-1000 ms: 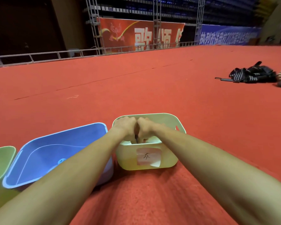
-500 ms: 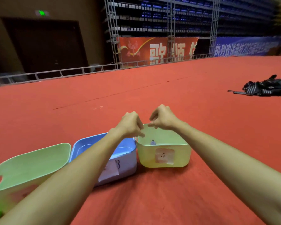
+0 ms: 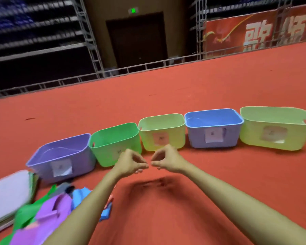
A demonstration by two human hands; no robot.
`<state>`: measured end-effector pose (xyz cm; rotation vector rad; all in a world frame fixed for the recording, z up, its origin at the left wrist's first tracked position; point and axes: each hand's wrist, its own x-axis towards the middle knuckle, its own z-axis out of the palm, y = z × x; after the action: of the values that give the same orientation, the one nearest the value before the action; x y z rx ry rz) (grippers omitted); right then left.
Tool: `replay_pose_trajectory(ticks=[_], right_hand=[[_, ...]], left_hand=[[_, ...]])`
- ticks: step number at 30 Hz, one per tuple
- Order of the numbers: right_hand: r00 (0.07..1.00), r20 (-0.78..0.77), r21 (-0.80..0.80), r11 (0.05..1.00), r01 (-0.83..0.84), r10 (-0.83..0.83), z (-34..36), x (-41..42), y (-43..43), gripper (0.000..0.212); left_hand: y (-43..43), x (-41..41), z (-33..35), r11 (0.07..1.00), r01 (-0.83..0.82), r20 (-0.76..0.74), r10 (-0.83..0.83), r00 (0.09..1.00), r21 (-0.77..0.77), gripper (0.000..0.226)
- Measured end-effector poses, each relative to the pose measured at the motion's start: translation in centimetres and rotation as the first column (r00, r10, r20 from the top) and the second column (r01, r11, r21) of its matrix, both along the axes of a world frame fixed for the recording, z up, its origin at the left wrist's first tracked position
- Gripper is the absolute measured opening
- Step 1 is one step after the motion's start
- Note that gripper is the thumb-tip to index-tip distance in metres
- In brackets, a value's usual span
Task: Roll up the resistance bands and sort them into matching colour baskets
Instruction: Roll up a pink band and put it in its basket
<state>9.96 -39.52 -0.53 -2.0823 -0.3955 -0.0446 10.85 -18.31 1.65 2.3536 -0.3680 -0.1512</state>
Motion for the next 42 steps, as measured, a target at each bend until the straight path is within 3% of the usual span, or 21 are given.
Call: replay_pose_trajectory(ticks=[7, 10, 17, 21, 24, 27, 31, 34, 38, 42], right_hand=[[0.987, -0.053, -0.048, 0.986, -0.157, 0.155, -4.0, -1.7, 14.1, 0.007], [0.979, -0.069, -0.086, 0.976, -0.198, 0.192, -4.6, -2.2, 16.9, 0.008], [0.978, 0.031, -0.277, 0.942, -0.188, 0.205, -5.5, -3.5, 19.5, 0.025], [0.985, 0.07, -0.311, 0.942, -0.127, 0.155, -5.8, -3.4, 19.1, 0.016], [0.993, 0.087, -0.213, 0.975, -0.064, 0.084, -5.1, -3.3, 18.5, 0.014], [0.999, 0.005, 0.03, 0.999, -0.034, 0.033, -3.6, -3.1, 17.6, 0.015], [0.996, -0.089, 0.301, 0.954, -0.005, 0.033, -1.1, -3.4, 15.7, 0.015], [0.996, -0.076, 0.345, 0.939, -0.015, 0.044, 0.2, -3.6, 13.9, 0.019], [0.998, -0.045, 0.344, 0.939, -0.02, 0.038, 1.2, -3.5, 10.8, 0.018], [0.999, -0.046, 0.348, 0.937, -0.007, 0.025, 1.8, -3.3, 8.1, 0.01]], left_hand=[[18.0, -5.4, -2.9, 0.955, -0.29, 0.023, 0.292, 0.956, -0.065, 0.015], [22.2, -7.1, -3.7, 0.938, -0.322, 0.022, 0.327, 0.945, -0.124, 0.016], [23.8, -8.2, -6.2, 0.949, -0.292, 0.049, 0.3, 0.953, -0.121, 0.009], [22.7, -7.9, -6.9, 0.959, -0.28, 0.055, 0.282, 0.958, -0.035, 0.012], [21.5, -7.4, -5.9, 0.967, -0.256, 0.135, 0.251, 0.958, 0.013, 0.013], [19.2, -7.3, -4.3, 0.981, -0.183, 0.219, 0.165, 0.962, 0.064, 0.02], [15.7, -6.8, -3.2, 0.987, -0.116, 0.235, 0.14, 0.962, -0.11, 0.031], [13.6, -6.1, -2.7, 0.96, -0.097, 0.214, 0.155, 0.964, -0.261, 0.046], [10.9, -5.0, -1.4, 0.935, -0.055, 0.102, 0.097, 0.99, -0.352, 0.051], [7.9, -3.9, 0.5, 0.904, 0.048, 0.097, -0.007, 0.995, -0.425, 0.017]])
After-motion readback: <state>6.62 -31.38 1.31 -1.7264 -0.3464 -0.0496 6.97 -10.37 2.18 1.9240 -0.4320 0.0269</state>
